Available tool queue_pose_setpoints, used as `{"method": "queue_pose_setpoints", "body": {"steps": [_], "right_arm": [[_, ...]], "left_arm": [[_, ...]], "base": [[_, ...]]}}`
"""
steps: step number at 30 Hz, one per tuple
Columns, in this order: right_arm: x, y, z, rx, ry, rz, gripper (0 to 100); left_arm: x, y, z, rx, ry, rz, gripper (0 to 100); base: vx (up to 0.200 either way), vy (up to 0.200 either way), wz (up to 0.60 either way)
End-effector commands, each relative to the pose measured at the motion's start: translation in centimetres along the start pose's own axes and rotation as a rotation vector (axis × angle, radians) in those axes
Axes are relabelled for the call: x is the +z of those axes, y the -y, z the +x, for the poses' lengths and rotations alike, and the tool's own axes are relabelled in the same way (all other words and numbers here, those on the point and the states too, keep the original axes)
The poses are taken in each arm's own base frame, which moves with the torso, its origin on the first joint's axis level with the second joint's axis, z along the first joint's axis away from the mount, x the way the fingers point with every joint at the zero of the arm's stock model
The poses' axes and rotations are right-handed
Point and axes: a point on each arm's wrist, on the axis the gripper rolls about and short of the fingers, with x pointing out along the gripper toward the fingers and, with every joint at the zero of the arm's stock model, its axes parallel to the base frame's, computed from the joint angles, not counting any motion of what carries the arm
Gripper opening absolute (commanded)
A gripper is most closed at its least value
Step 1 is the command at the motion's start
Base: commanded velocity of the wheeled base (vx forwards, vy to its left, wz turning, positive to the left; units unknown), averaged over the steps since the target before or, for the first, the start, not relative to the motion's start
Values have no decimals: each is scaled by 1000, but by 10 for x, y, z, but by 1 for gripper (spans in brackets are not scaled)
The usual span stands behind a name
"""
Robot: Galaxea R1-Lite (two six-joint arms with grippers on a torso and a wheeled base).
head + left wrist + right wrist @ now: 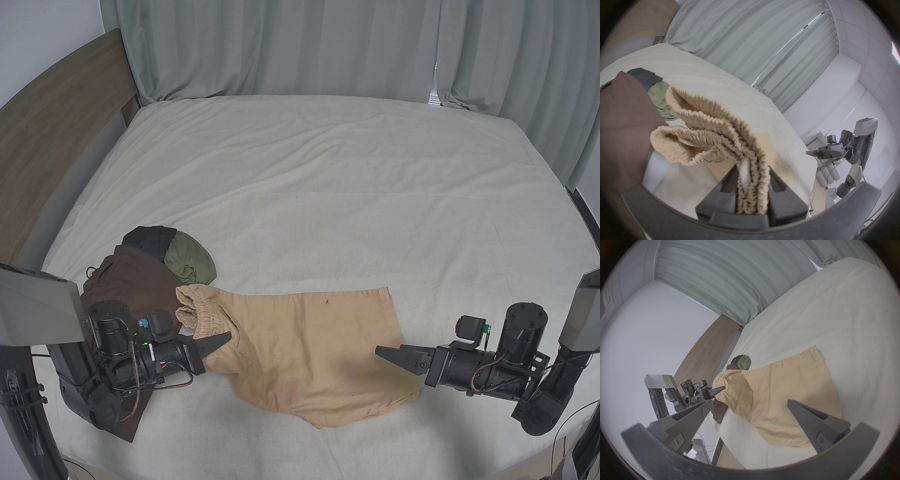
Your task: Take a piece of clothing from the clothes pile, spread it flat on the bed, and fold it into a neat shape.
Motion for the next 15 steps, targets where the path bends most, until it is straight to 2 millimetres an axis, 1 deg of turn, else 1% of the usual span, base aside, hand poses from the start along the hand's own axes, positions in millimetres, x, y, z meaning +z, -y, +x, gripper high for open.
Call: {"method": "queue_pose_setpoints", "body": {"steps": [1,10,15], "right_arm": [[1,1,0,-2,3,1,100],[1,1,-1,-5,5,1,100],[2,2,0,-5,7,3,100]], "left_arm": [[2,9,12,-45,4,24,0],[2,25,27,-112,3,34,0],[5,28,37,-133,15,36,0]], "base": [[0,0,0],[0,0,0],[0,0,0]]}}
